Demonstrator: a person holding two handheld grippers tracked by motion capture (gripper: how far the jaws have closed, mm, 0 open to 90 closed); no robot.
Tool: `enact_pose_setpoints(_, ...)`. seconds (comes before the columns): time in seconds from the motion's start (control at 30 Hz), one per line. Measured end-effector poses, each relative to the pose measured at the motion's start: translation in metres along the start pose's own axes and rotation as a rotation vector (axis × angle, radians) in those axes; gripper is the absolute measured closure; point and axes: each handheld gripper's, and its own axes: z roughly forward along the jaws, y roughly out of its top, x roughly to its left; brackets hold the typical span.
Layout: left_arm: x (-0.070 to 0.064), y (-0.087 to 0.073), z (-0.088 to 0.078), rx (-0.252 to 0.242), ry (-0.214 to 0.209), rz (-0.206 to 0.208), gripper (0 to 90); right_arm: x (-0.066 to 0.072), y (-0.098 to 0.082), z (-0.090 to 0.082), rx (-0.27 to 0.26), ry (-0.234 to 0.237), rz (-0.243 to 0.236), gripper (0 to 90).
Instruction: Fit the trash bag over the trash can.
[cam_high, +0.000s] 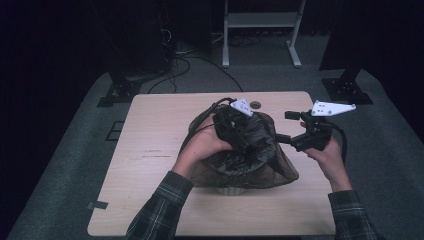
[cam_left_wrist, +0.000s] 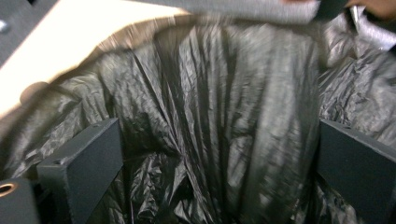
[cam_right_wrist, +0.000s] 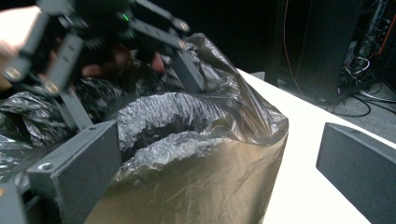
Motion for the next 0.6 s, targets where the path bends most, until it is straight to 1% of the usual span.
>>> enact_pose_setpoints(0.2,0.002,0.001,0.024,0.107,-0.019,-0.008,1.4,-0.001,0.000,-0.001,0.005,0.002,-0.001,0.0)
enact_pose_setpoints(0.4,0.003,0.004,0.041,0.178,-0.015,-0.012,1.5,0.000,-0.001,-0.001,0.006,0.005,-0.003,0.0)
enact_pose_setpoints(0.47,0.003,0.004,0.046,0.208,-0.025,-0.015,1.5,0.000,-0.002,-0.001,0.009,0.005,0.000,0.0)
enact_pose_setpoints(0.53,0.002,0.004,0.047,0.224,-0.023,-0.009,1.5,0.000,-0.002,-0.001,0.008,0.006,0.002,0.0)
enact_pose_setpoints(0.6,0.001,0.005,0.040,0.203,-0.005,-0.012,1.4,0.000,-0.002,-0.001,0.010,0.005,0.003,0.0)
